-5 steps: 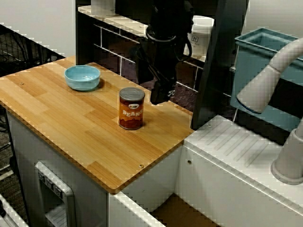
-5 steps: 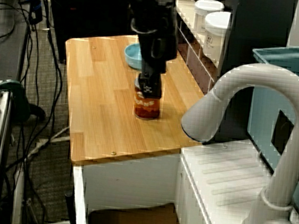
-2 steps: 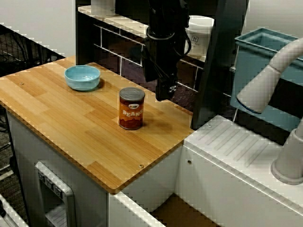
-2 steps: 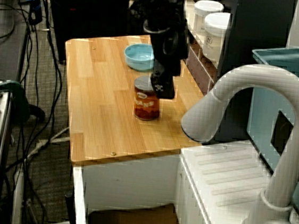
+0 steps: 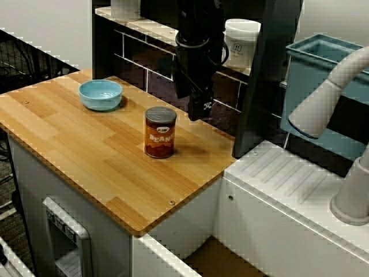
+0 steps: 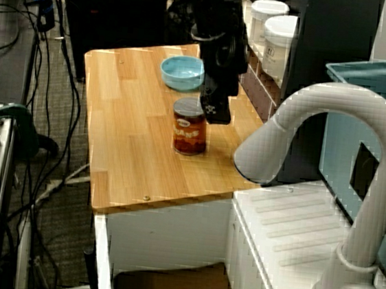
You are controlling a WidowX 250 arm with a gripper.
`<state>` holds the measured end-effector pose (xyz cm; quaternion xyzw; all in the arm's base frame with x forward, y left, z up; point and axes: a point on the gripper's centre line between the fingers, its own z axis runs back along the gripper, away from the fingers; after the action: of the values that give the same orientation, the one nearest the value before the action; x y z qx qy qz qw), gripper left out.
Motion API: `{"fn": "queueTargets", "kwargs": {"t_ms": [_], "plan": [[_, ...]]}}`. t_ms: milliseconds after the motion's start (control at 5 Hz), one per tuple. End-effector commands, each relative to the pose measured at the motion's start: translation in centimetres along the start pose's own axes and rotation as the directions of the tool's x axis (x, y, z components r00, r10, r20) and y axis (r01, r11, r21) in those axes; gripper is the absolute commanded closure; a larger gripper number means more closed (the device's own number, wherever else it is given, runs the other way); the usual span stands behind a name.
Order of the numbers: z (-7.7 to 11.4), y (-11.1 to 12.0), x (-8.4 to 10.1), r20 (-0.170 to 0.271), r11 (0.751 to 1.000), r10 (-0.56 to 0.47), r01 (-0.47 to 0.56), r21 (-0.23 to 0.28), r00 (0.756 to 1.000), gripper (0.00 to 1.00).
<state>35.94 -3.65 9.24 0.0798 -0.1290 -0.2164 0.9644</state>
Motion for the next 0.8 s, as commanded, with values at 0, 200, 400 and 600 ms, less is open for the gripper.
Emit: {"fn": "queueTargets", "kwargs": {"t_ms": [0,200,400,600], "plan": [[1.0,2.1,0.5,0.013,1.0,0.02,-0.02,0.009,1.0,0.0],[0.6,2.3,-0.2,0.0,0.999,0.035,-0.035,0.006,0.999,0.0],[1.0,2.2,-0.9,0.012,0.998,0.055,-0.056,0.006,0.998,0.0],[1.0,2.0,-1.6,0.002,0.997,0.079,-0.079,0.011,0.997,0.0]]}}
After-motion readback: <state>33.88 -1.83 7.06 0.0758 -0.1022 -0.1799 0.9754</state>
